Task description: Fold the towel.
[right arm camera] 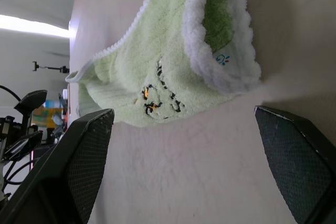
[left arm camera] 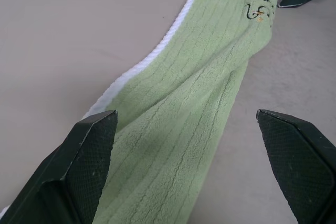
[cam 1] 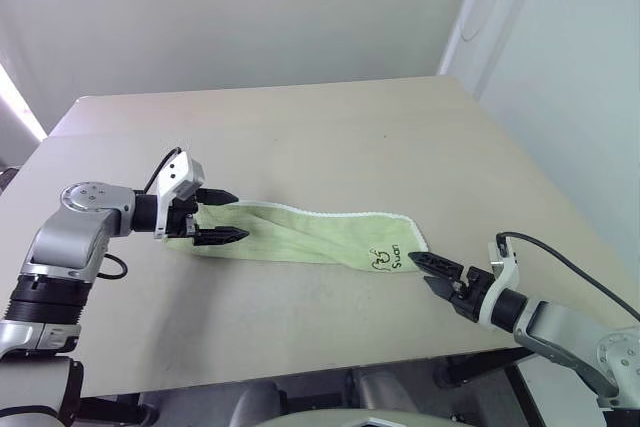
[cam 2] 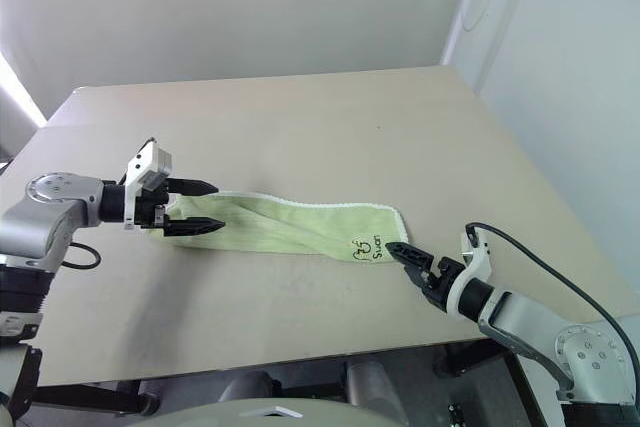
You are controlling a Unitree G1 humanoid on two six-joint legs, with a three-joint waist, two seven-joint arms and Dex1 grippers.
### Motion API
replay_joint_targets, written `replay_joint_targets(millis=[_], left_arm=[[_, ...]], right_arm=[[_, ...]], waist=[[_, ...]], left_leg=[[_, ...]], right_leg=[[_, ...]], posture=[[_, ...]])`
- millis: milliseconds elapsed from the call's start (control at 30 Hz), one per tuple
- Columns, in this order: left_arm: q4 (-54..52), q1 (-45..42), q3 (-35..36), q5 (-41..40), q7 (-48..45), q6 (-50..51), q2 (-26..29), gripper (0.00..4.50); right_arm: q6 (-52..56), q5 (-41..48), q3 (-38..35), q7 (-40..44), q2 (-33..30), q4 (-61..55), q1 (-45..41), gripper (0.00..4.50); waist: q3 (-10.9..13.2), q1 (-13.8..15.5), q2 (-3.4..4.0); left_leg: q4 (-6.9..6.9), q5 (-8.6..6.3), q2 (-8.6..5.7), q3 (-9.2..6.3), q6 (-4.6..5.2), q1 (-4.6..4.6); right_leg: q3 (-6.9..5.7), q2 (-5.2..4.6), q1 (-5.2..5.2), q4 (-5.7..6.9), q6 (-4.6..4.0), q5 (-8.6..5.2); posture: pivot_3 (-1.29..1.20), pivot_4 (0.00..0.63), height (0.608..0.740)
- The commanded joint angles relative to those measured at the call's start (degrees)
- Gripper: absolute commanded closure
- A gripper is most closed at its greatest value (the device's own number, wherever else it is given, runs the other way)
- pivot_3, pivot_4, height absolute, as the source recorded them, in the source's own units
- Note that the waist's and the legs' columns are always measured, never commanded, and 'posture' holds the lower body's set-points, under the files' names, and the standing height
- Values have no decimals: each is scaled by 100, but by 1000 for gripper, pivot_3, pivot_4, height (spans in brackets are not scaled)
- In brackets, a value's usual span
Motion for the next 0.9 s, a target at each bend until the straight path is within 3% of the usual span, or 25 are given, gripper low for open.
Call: replay_joint_targets(millis=[33,367,533,800,900], left_arm=[[-133,-140,-31,32,11,-96,-6,35],[-195,-70,36,36,136,-58,51,35],[-106,-83,-20,144,181,-183,72,0],[208,-167,-55,328,239,-390,6,0],[417,-250,-53,382,285,-467,-46,0]], right_arm=[[-248,-250,56,-242,241,221,-359,0],[-192,-723,177,-312,714,631,-963,0],[-97,-1029,217,-411,942,809,-1214,1318],[-70,-923,-159,-479,882,824,-1305,4349],[-96,-712,-516,-411,682,872,-1388,4462]], waist=[[0,-22,0],[-2,-31,-4],[-1,-27,-2],[2,-18,4],[4,-3,6]], left_leg=[[1,0,0,2,0,2],[7,0,1,3,0,3],[19,0,1,0,0,5],[19,-1,0,0,1,-1],[27,-1,-4,0,1,0]], right_leg=[[2,0,1,0,0,0],[5,1,1,7,1,1],[4,1,1,19,0,1],[4,1,-15,16,0,0],[5,-3,-15,14,1,1]], posture=[[0,0,712],[0,0,712],[0,0,712],[0,0,712],[0,0,712]])
